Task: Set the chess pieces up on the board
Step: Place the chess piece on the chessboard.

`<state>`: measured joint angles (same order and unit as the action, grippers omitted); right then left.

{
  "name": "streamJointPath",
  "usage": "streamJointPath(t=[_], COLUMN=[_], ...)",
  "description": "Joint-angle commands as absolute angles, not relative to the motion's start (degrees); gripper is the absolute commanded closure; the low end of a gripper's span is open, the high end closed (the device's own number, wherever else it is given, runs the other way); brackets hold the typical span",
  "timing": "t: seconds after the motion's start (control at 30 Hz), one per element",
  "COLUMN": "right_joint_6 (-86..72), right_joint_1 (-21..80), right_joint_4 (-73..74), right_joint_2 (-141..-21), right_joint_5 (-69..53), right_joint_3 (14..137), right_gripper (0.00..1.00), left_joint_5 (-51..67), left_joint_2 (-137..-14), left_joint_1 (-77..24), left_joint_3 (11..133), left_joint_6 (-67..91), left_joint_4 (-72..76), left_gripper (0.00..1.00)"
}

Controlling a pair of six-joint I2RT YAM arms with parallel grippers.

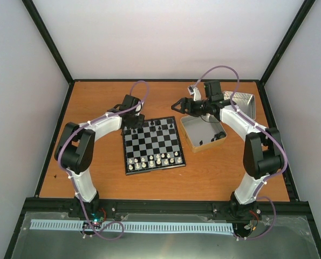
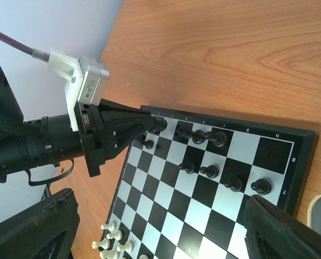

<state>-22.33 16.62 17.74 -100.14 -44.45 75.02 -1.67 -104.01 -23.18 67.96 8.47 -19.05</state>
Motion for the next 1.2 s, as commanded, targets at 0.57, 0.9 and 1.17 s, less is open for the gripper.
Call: streamJointPath(t=[0.57, 0.9, 1.17], right_joint_6=[-23.28, -23.09, -23.36], right_joint_1=[16.01, 16.03, 16.01], right_joint_4=[17.47, 17.84, 17.84], right_joint_2=[-101.45, -100.90, -101.03], right_joint_5=[-43.16, -41.87, -41.84], right_joint_3=[75.12, 75.08, 74.94], right_gripper=[0.17, 0.18, 0.18], left_joint_5=[-2.00, -2.30, -0.96], left_joint_2=[-105.23, -102.01, -102.19], left_joint_1=[-23.38, -23.38, -23.38], left_joint_3=[65.51, 67.10, 67.24], left_joint_6=[8.49, 7.62, 7.40], left_joint_4=[-15.06, -17.20, -17.44], left_gripper=[0.88, 0.91, 0.90])
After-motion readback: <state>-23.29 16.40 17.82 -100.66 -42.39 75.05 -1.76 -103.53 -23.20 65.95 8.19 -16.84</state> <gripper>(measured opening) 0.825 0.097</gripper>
